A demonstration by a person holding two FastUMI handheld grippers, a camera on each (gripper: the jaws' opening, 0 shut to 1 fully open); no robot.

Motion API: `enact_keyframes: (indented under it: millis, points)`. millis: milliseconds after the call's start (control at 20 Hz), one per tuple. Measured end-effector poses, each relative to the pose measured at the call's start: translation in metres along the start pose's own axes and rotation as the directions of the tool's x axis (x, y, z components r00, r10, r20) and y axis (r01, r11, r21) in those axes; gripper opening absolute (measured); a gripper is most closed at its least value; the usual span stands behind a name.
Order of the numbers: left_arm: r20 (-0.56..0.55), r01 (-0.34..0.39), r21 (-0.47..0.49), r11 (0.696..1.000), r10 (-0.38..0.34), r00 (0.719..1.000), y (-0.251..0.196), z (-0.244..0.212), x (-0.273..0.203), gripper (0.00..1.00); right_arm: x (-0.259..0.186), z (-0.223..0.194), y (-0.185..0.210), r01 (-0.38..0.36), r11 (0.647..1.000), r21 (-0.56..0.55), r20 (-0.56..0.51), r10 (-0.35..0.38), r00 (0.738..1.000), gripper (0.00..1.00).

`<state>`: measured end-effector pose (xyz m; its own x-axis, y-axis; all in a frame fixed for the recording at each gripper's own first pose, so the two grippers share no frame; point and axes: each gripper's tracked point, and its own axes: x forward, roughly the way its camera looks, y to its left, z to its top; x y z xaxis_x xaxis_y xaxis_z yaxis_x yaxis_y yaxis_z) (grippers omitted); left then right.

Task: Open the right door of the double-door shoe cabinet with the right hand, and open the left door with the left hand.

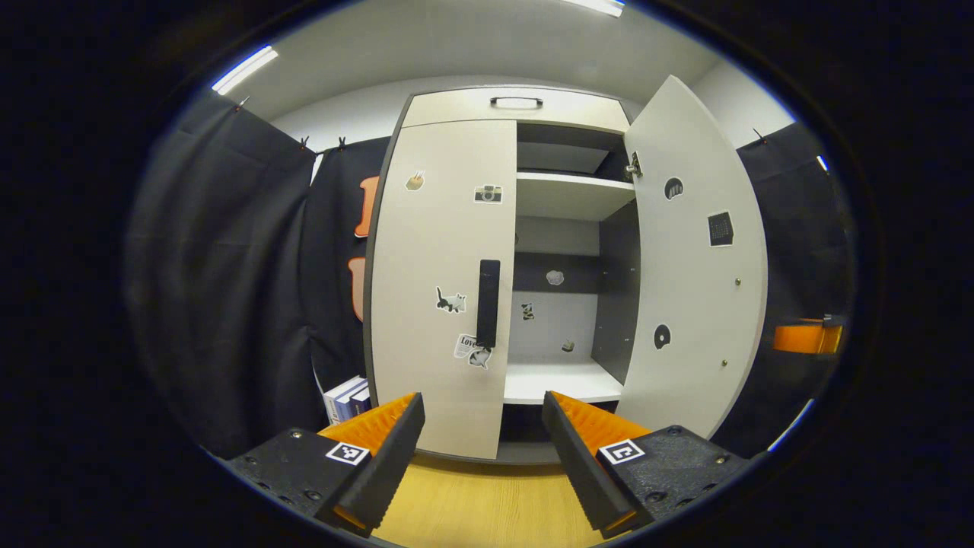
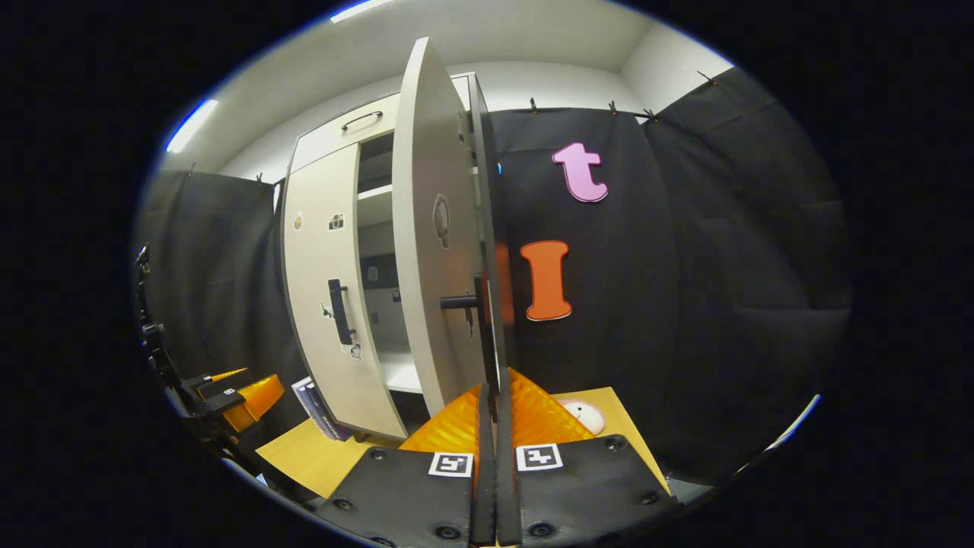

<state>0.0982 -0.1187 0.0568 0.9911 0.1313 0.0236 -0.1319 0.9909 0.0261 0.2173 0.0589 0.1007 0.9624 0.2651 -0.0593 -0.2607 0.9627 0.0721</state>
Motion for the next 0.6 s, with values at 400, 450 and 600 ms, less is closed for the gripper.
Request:
enact_keyframes:
  millis: [400,450,600]
  points:
    - [0.054,-0.017,0.075,0.997,0.013,0.998,0.002,0.034,0.074,0.95,-0.005,0.007,-0.019,0.079,0.996,-0.039,0.05,-0.077,0.996,0.92]
    - [0.058,-0.013,0.092,0.996,0.008,0.998,-0.001,0.036,0.085,0.94,-0.007,0.008,-0.022,0.093,0.995,-0.042,0.057,-0.091,0.994,0.84]
    - [0.058,-0.002,0.143,0.99,-0.006,0.998,-0.005,0.04,0.117,0.94,-0.008,0.007,-0.024,0.109,0.993,-0.037,0.057,-0.107,0.993,1.0]
